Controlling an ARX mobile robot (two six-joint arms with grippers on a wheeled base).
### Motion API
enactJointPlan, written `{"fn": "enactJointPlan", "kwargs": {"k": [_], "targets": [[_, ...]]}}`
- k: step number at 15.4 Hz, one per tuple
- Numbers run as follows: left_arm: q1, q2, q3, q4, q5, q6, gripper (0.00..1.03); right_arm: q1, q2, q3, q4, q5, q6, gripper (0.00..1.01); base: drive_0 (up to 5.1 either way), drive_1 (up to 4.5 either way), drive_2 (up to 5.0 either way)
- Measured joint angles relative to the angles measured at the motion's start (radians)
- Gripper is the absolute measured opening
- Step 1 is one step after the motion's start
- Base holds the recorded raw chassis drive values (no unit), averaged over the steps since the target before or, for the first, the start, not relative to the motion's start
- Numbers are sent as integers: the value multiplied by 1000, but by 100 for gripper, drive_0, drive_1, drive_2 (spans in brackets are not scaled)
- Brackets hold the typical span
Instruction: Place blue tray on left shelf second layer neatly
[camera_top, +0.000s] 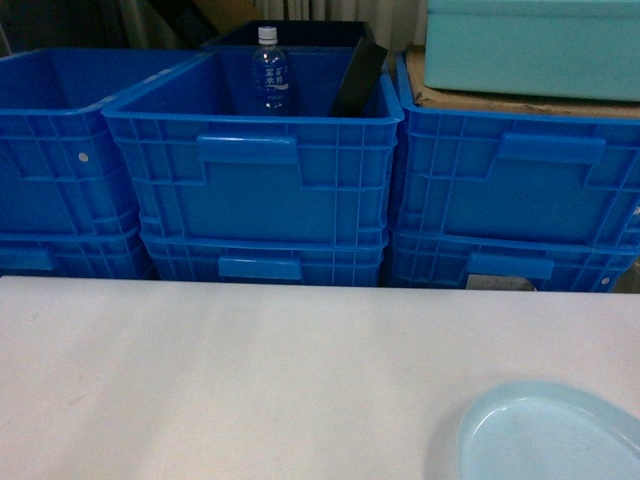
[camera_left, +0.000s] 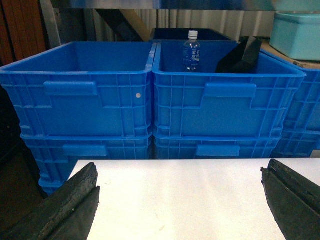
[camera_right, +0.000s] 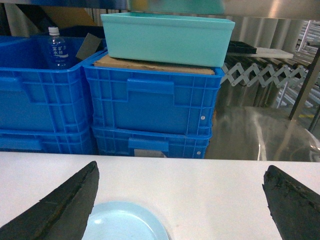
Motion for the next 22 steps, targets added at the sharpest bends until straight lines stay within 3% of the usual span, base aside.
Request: {"fn": "enactJointPlan", "kwargs": {"k": [14,15,16,17,18,19,20,22], "targets": [[0,0,0,0,0,0,98,4,5,0,13,6,2,98,0,0,0],[0,0,0,0,0,0,98,62,89,0,166,87,8,98,0,0,0],[0,0,0,0,-1,0,98,233,365,50,454,230,31,98,0,0,0],[0,0,0,2,0,0,98,353,665,155,664,279,56,98,0,0,0],[0,0,0,2,1,0,98,346,964,319,768,228,89,98,0,0,0],[0,0,0,2,-2,0,98,285,1210,513,644,144,136,98,0,0,0],[0,0,0,1,-2,0,98,234,1378,626,486,66,174,98,0,0,0],[0,0,0,2,-2,0,98,168,1519,716,339,4,209,98,0,0,0]]}}
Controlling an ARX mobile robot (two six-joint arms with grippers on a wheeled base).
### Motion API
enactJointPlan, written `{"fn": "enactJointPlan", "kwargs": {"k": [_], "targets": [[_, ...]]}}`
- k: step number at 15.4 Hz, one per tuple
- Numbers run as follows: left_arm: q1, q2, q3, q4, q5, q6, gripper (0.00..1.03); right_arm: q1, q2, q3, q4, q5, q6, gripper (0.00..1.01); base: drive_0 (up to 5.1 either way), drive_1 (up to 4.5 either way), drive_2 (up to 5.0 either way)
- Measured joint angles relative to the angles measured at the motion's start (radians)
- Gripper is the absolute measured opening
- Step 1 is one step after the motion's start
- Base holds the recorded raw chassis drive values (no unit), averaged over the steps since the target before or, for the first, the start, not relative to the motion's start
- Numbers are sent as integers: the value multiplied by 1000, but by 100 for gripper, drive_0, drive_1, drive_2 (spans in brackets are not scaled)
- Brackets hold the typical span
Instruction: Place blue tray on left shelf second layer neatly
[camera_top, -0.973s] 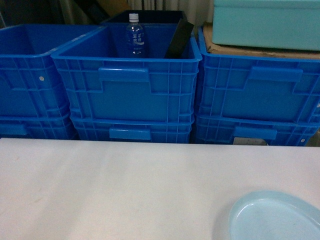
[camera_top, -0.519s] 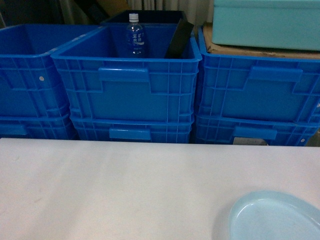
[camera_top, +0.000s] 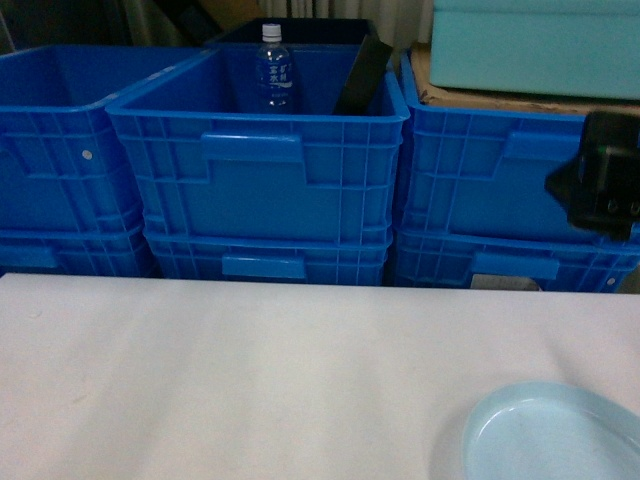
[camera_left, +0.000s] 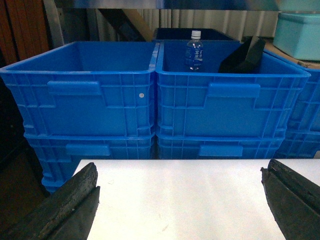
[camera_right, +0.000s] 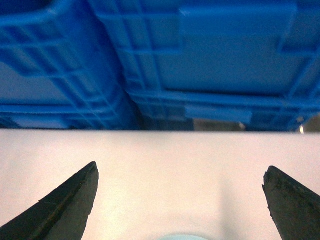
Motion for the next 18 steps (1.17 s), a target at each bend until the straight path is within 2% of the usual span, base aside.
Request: {"fn": "enactJointPlan", "kwargs": {"k": [1,2,4,5,6,7,8,9,10,11,12,13,14,15,16,18], "targets": [[0,0,0,0,0,0,98,-46,15,27,-13,15,-1,98,0,0,0],[0,0,0,0,0,0,98,-67,-38,24,43,42,-23,98,0,0,0],[0,0,0,0,2,0,98,-91,-222,-57,32,6,-38,98,0,0,0],[0,0,0,0,2,0,98,-112,-285,-111,-39,-50,-21,98,0,0,0],[0,0,0,0,2,0,98,-179,-347,-203,-146,-148,21,98,0,0,0],[0,0,0,0,1,0,98,-319,-372,-304,-285,-309,53,98,0,0,0],[0,0,0,0,2,0,98,-414,-346,-348,-338,-399,47,98,0,0,0],[0,0,0,0,2,0,98,-500,-299,-375,-345,-463,24,98,0,0,0],[0,0,0,0,2,0,98,-612,-229,-372,-351,-531,-44,98,0,0,0],[0,0,0,0,2,0,98,-702,-168,-356,-373,-581,-126,98,0,0,0],[0,0,0,0,2,0,98,-753,-103,-350,-339,-587,-201,98,0,0,0],[0,0,0,0,2,0,98,-745,-43,-346,-299,-577,-223,98,0,0,0],[0,0,0,0,2,0,98,-705,14,-341,-249,-565,-220,98,0,0,0],[0,0,0,0,2,0,98,-642,61,-333,-191,-557,-191,98,0,0,0],[0,0,0,0,2,0,98,-570,88,-317,-129,-541,-141,98,0,0,0],[0,0,0,0,2,0,98,-457,124,-282,-66,-474,-61,98,0,0,0]]}}
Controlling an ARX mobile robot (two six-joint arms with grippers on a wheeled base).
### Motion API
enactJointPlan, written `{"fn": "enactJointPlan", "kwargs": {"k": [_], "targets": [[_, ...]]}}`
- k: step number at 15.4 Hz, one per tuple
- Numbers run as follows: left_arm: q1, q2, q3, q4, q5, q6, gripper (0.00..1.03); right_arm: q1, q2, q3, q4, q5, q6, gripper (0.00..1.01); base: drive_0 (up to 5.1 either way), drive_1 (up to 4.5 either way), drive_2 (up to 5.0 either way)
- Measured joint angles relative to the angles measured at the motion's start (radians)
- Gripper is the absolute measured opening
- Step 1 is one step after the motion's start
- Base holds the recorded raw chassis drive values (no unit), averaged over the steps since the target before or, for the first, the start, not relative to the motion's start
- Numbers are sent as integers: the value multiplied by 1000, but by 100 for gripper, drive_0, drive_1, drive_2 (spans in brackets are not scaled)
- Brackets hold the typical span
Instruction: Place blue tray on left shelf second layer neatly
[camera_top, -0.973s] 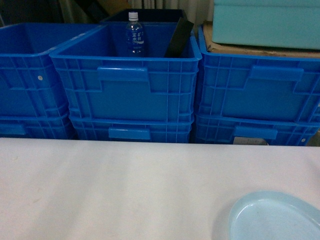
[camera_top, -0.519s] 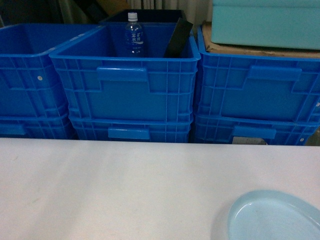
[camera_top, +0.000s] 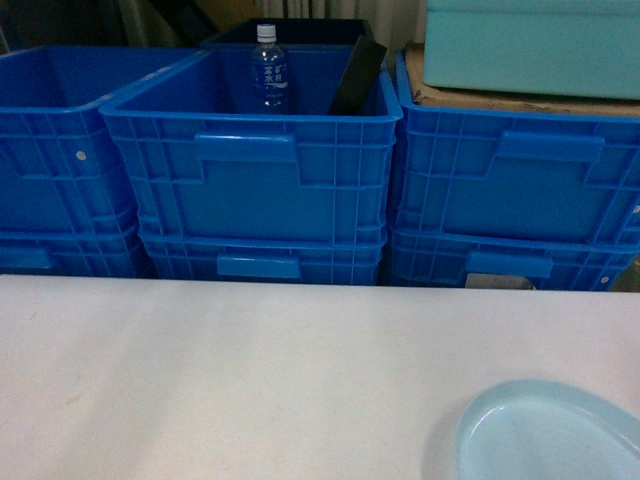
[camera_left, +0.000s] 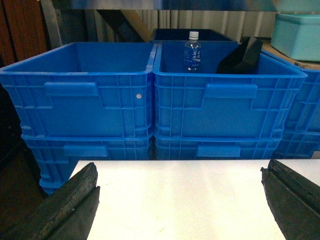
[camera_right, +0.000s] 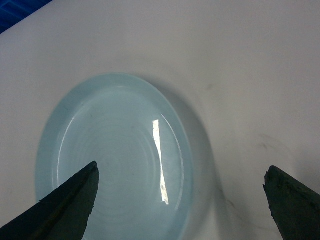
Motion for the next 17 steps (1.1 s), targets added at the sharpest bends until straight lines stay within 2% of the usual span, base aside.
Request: {"fn": "enactJointPlan", "kwargs": {"k": [1,2,4,6,9,11,12,14,16,17], "targets": [[0,0,0,0,0,0,98,44,21,14,18,33,32,98,0,0,0],[0,0,0,0,0,0,98,117,74,46,36,90,80,98,0,0,0],[0,0,0,0,0,0,98,217,157,117,39,164,159,98,0,0,0],[0,0,0,0,0,0,98,263,192,168,38,200,193,98,0,0,0],[0,0,0,0,0,0,98,290,216,212,29,252,231,98,0,0,0],[0,0,0,0,0,0,98,280,213,203,29,257,232,98,0,0,0],[0,0,0,0,0,0,98,261,202,175,26,257,218,98,0,0,0],[0,0,0,0,0,0,98,231,184,127,16,254,175,98,0,0,0],[0,0,0,0,0,0,98,194,142,57,16,227,116,98,0,0,0],[0,0,0,0,0,0,98,189,136,26,27,220,101,98,0,0,0]]}}
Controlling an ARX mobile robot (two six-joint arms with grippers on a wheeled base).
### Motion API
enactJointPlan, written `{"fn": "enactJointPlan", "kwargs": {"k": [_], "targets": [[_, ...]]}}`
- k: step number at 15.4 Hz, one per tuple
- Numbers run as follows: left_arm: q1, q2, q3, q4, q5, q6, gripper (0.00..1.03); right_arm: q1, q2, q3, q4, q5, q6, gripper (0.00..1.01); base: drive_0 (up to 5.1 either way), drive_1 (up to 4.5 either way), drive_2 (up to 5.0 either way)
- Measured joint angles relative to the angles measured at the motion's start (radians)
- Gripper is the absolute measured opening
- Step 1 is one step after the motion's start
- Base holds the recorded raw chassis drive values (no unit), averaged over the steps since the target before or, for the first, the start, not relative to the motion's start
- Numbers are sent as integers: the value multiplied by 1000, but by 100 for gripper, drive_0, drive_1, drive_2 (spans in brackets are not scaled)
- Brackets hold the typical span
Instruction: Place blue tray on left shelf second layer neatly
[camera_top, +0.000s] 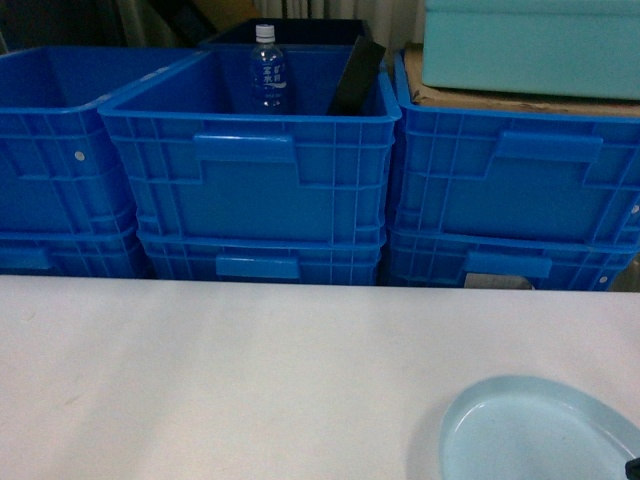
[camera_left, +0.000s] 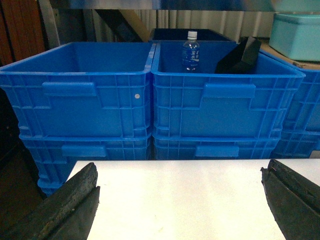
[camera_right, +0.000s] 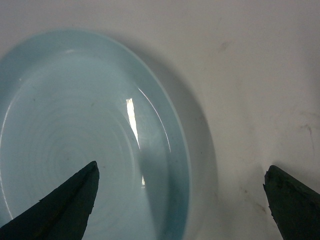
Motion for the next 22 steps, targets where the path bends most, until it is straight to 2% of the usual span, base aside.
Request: {"fn": "enactJointPlan", "kwargs": {"k": [2,4,7,8,10,13,14,15,16,18,20,21,22], "targets": [[0,0,0,0,0,0,98,11,21,-12,55,-10,-1,98,0,0,0],[0,0,0,0,0,0,98,60,34,-27,97,-4,0,98,0,0,0],[0,0,0,0,0,0,98,93,48,-28,116,14,7,98,0,0,0],[0,0,0,0,0,0,98,102,51,-28,116,29,5,92,0,0,0],[0,0,0,0,0,0,98,100,68,-29,132,39,-10,66,0,0,0],[0,0,0,0,0,0,98,64,78,-56,163,24,-28,35,0,0,0],[0,0,0,0,0,0,98,53,80,-65,169,21,-32,20,0,0,0],[0,0,0,0,0,0,98,32,76,-84,185,6,-37,1,0,0,0],[0,0,0,0,0,0,98,27,56,-92,166,-3,-34,2,0,0,0],[0,0,0,0,0,0,98,19,-54,-105,51,-44,-31,2,0,0,0],[0,0,0,0,0,0,98,23,-308,-74,-126,-80,-63,2,0,0,0],[0,0,0,0,0,0,98,20,-451,-22,-229,-103,-110,2,0,0,0],[0,0,0,0,1,0,98,-3,-580,10,-318,-135,-172,2,0,0,0]]}}
